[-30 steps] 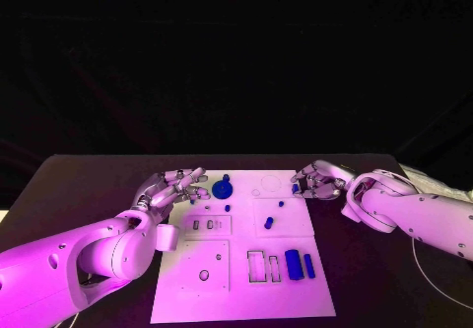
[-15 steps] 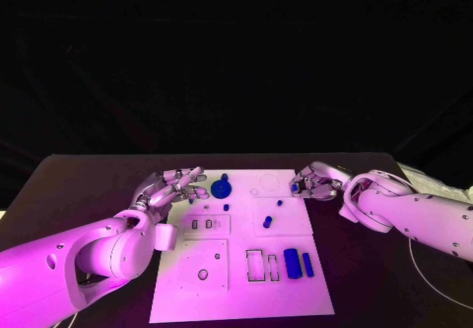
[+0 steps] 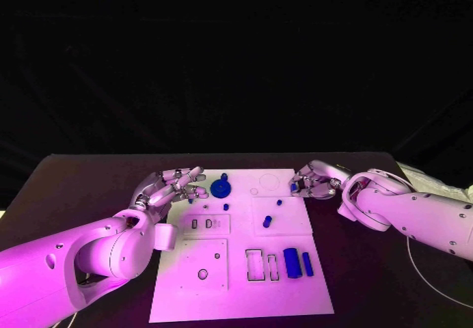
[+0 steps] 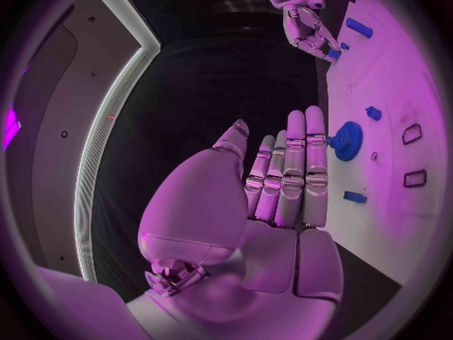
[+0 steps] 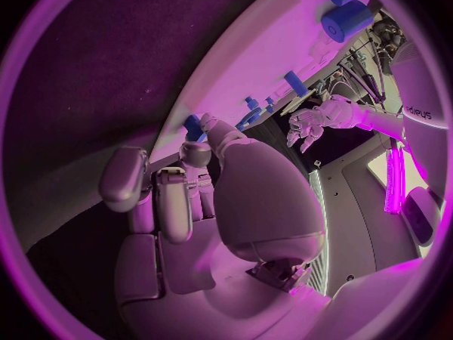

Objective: Assemble the parts on the task board

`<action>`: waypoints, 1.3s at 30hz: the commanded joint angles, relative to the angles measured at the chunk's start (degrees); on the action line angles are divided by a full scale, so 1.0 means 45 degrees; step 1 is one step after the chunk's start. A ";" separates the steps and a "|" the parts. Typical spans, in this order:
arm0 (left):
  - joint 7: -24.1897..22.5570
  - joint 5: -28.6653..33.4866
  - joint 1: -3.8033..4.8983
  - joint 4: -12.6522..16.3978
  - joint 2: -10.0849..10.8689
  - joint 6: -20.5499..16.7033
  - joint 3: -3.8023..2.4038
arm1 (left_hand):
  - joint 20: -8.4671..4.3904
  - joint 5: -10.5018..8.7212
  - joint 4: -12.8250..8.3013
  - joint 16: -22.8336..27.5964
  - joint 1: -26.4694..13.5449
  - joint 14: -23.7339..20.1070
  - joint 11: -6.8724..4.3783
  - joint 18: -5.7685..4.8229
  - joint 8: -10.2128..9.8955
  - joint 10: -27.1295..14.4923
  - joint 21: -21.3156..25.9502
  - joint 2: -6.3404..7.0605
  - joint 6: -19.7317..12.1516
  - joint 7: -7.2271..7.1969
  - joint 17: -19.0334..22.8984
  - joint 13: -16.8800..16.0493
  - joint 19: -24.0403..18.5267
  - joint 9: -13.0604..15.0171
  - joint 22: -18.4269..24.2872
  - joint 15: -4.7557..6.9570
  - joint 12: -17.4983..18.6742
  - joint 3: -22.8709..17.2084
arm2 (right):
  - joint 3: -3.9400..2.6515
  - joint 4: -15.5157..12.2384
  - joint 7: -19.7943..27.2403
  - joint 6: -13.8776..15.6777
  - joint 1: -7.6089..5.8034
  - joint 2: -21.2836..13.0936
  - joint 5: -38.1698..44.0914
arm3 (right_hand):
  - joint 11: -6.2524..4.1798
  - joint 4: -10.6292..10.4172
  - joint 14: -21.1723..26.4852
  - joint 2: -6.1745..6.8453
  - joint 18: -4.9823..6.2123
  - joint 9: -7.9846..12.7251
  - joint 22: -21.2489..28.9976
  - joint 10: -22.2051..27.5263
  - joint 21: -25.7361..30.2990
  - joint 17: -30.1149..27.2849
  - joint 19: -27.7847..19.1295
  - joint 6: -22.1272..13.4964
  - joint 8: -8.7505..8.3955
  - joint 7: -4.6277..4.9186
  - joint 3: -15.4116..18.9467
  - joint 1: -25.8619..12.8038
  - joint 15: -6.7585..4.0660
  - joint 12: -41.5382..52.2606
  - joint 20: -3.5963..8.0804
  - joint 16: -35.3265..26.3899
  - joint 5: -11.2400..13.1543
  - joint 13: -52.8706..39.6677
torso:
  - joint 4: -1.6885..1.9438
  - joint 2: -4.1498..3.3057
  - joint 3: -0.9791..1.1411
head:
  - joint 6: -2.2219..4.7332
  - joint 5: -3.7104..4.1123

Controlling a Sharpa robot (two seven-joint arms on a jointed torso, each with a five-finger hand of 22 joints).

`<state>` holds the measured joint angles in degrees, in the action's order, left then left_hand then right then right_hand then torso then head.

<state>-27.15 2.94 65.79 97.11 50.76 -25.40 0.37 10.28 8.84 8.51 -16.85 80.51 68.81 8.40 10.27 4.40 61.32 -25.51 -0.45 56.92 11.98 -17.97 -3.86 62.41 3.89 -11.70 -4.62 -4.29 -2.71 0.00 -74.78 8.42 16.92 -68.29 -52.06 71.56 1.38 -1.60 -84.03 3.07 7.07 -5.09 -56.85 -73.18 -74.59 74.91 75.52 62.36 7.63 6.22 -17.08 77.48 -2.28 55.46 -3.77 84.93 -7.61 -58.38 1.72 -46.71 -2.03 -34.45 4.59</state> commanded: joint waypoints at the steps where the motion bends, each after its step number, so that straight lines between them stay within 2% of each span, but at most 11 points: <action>1: -0.0050 -0.0082 0.0000 0.0006 -0.0021 0.0272 -0.0007 | -0.0009 0.0078 -0.0067 -0.0074 0.0122 -0.0054 0.0047 -0.0002 -0.0076 -0.0002 -0.0032 -0.0031 0.0010 0.0049 -0.0010 0.0002 -0.0078 -0.0014 -0.0010 0.0008 0.0071 0.0023 | 0.0009 -0.0026 -0.0059 0.0404 0.0029 0.0004 0.0083 | -0.0055 0.0079 -0.0884 -0.0327 -0.0180 -0.0079 -0.0025 -0.0053 -0.0087 0.0991 0.0044 0.0136 0.0108 -0.0036 -0.0206 0.0150 -0.0133 0.0041 0.0105 0.0071 0.0177 -0.0019 | 0.0004 0.0005 -0.0001 | 0.0004 -0.0006; 7: -0.0048 -0.0082 -0.0001 -0.0004 -0.0023 0.0278 -0.0007 | -0.0009 0.0078 -0.0067 -0.0074 0.0122 -0.0054 0.0047 -0.0002 -0.0076 -0.0002 -0.0032 -0.0031 0.0010 0.0049 -0.0010 0.0002 -0.0078 -0.0014 -0.0010 0.0008 0.0071 0.0023 | -0.0034 -0.0521 -0.0157 0.0800 -0.0085 -0.0099 -0.0234 | -0.0073 0.0177 -0.0889 -0.0437 -0.0186 -0.0095 -0.0042 -0.0047 -0.0096 0.1011 0.0057 0.0197 0.0135 -0.0059 -0.0413 0.0188 -0.0154 -0.0048 0.0132 0.0076 0.0259 0.0041 | 0.0009 0.0022 -0.0022 | 0.0011 -0.0016; 10: -0.0048 -0.0082 -0.0001 -0.0017 -0.0026 0.0276 -0.0007 | -0.0008 0.0078 -0.0071 -0.0074 0.0124 -0.0059 0.0047 -0.0002 -0.0078 -0.0004 -0.0037 -0.0032 0.0008 0.0048 -0.0016 0.0003 -0.0084 -0.0014 -0.0014 0.0008 0.0073 0.0019 | -0.0050 -0.1013 -0.0412 0.0986 -0.0248 -0.0162 -0.0411 | -0.0072 0.0176 -0.0890 -0.0452 -0.0187 -0.0097 -0.0045 -0.0037 -0.0097 0.1015 0.0059 0.0204 0.0138 -0.0058 -0.0434 0.0170 -0.0155 -0.0082 0.0135 0.0078 0.0266 0.0069 | 0.0009 0.0033 -0.0028 | 0.0042 -0.0021; 15: -0.0048 -0.0082 -0.0003 -0.0080 -0.0070 0.0286 -0.0006 | -0.0008 0.0075 -0.0075 -0.0074 0.0128 -0.0062 0.0047 -0.0002 -0.0079 -0.0004 -0.0041 -0.0036 0.0008 0.0046 -0.0021 0.0003 -0.0088 -0.0014 -0.0016 0.0008 0.0074 0.0014 | -0.0059 -0.1968 -0.1188 0.1209 -0.0431 -0.0102 -0.0543 | -0.0070 0.0116 -0.0880 -0.0481 -0.0183 -0.0099 -0.0006 0.0012 -0.0077 0.0970 0.0049 0.0199 0.0126 -0.0060 -0.0511 -0.0073 -0.0155 -0.0296 0.0141 0.0050 0.0467 0.0234 | 0.0002 0.0080 -0.0061 | 0.0025 -0.0063; 20: -0.0046 -0.0082 -0.0010 -0.0189 -0.0128 0.0302 -0.0006 | -0.0008 0.0075 -0.0075 -0.0074 0.0128 -0.0062 0.0047 -0.0002 -0.0079 -0.0004 -0.0041 -0.0036 0.0008 0.0046 -0.0021 0.0003 -0.0088 -0.0014 -0.0016 0.0008 0.0074 0.0014 | -0.0057 -0.2683 -0.2088 0.1223 -0.0483 0.0335 -0.0261 | -0.0069 0.0102 -0.0866 -0.0494 -0.0176 -0.0097 0.0035 0.0078 -0.0055 0.0908 0.0032 0.0183 0.0113 -0.0058 -0.0548 -0.0151 -0.0155 -0.0467 0.0143 0.0017 0.0545 0.0373 | 0.0031 0.0152 -0.0103 | -0.0047 -0.0172; 26: -0.0049 -0.0082 -0.0019 -0.0343 -0.0197 0.0330 -0.0005 | -0.0008 0.0072 -0.0082 -0.0074 0.0136 -0.0067 0.0046 -0.0001 -0.0079 -0.0004 -0.0047 -0.0044 0.0008 0.0044 -0.0028 0.0003 -0.0094 -0.0014 -0.0020 0.0009 0.0075 0.0003 | -0.0028 -0.3233 -0.3057 0.0932 -0.0448 0.1066 0.0467 | -0.0059 0.0088 -0.0851 -0.0493 -0.0157 -0.0088 0.0149 0.0273 0.0008 0.0857 -0.0018 0.0142 0.0080 -0.0046 -0.0611 -0.0263 -0.0150 -0.0891 0.0142 -0.0017 0.0623 0.0716 | 0.0101 0.0223 -0.0177 | -0.0136 -0.0250; 29: -0.0083 -0.0082 -0.0023 -0.0463 -0.0219 0.0346 -0.0005 | -0.0008 0.0069 -0.0086 -0.0074 0.0139 -0.0070 0.0046 -0.0001 -0.0080 -0.0004 -0.0051 -0.0047 0.0007 0.0044 -0.0033 0.0003 -0.0098 -0.0014 -0.0023 0.0009 0.0075 -0.0001 | 0.0034 -0.3470 -0.3608 0.0654 -0.0392 0.1540 0.0902 | -0.0056 0.0091 -0.0845 -0.0494 -0.0149 -0.0084 0.0196 0.0330 0.0034 0.0835 -0.0039 0.0125 0.0067 -0.0041 -0.0642 -0.0291 -0.0148 -0.1012 0.0140 -0.0031 0.0622 0.0811 | 0.0125 0.0270 -0.0222 | -0.0256 -0.0402; 37: -0.0170 -0.0082 -0.0025 -0.0702 -0.0198 0.0331 -0.0005 | -0.0005 0.0056 -0.0084 -0.0074 0.0125 -0.0081 0.0049 -0.0003 -0.0084 -0.0007 -0.0060 -0.0042 0.0002 0.0049 -0.0045 0.0004 -0.0111 -0.0015 -0.0030 0.0006 0.0078 0.0001 | 0.0171 -0.3488 -0.4529 0.0449 -0.0038 0.2615 0.2073 | -0.0041 0.0117 -0.0833 -0.0473 -0.0133 -0.0072 0.0297 0.0456 0.0096 0.0793 -0.0083 0.0077 0.0025 -0.0021 -0.0738 -0.0366 -0.0137 -0.1303 0.0132 -0.0062 0.0518 0.1031 | 0.0135 0.0346 -0.0324 | -0.0410 -0.0545; 39: -0.0181 -0.0082 -0.0025 -0.0730 -0.0190 0.0323 -0.0006 | -0.0005 0.0056 -0.0084 -0.0074 0.0125 -0.0081 0.0049 -0.0003 -0.0084 -0.0007 -0.0060 -0.0042 0.0002 0.0049 -0.0045 0.0004 -0.0111 -0.0015 -0.0030 0.0006 0.0078 0.0001 | 0.0194 -0.3425 -0.4675 0.0404 0.0048 0.2822 0.2257 | -0.0038 0.0119 -0.0829 -0.0464 -0.0131 -0.0071 0.0308 0.0488 0.0104 0.0774 -0.0087 0.0076 0.0020 -0.0018 -0.0752 -0.0388 -0.0135 -0.1388 0.0131 -0.0074 0.0493 0.1101 | 0.0144 0.0347 -0.0328 | -0.0433 -0.0568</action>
<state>-27.15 2.93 65.68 93.86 49.96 -25.13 0.38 10.26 8.83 8.51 -16.85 80.73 68.82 8.40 10.27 4.40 61.32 -25.51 -0.68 56.92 11.98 -18.13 -3.86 62.43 3.89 -11.73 -4.63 -4.29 -2.71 0.87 -90.42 -8.94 20.15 -68.28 -39.69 77.36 1.26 -1.11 -84.03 1.15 7.08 -5.08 -55.51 -71.43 -74.36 74.94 75.51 62.51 7.66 6.06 -20.34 76.21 -2.68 49.30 -3.38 84.93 -4.97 -53.47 2.30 -45.25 -3.35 -36.21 2.19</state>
